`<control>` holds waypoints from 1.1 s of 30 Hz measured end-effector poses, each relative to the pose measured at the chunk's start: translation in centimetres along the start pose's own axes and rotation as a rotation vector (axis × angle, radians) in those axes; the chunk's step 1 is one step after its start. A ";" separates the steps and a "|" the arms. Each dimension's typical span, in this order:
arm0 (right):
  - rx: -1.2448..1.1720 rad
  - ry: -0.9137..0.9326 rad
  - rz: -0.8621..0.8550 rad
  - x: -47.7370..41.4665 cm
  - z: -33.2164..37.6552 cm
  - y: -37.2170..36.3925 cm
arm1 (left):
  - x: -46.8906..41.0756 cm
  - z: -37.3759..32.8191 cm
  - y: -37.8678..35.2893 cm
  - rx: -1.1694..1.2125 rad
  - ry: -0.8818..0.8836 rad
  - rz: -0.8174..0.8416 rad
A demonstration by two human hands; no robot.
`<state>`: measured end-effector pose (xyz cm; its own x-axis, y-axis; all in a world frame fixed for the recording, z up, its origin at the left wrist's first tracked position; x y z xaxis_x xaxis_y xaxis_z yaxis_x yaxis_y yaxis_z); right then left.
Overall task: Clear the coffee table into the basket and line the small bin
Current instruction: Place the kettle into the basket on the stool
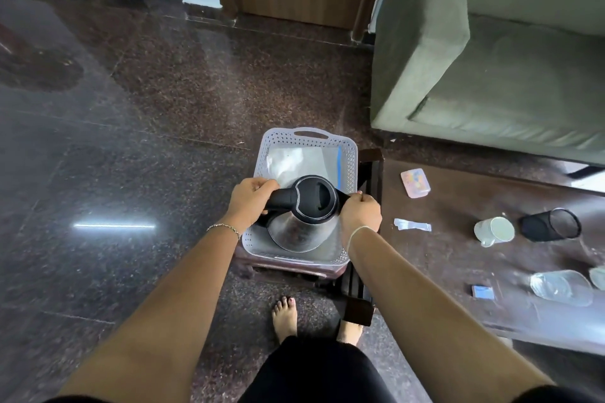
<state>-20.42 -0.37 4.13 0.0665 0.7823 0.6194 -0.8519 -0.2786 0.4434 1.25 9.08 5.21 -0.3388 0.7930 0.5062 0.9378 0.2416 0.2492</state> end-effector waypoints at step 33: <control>0.276 0.209 0.303 -1.1 1.8 1.4 | -1.6 -2.9 -1.3 -0.568 0.133 -0.058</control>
<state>-20.73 -2.62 5.23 -0.2943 0.7306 0.6162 -0.6450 -0.6276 0.4361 0.35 5.84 6.44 -0.4297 0.7013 0.5688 0.7424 -0.0841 0.6646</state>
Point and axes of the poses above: each hand's wrist, its own x-axis away from the middle knuckle, its own y-axis out of the back of the hand, z = x × y, the point moved 5 cm from there along -x, towards the middle knuckle, and after that the axes turned 14 degrees about z, right-handed, at the moved point
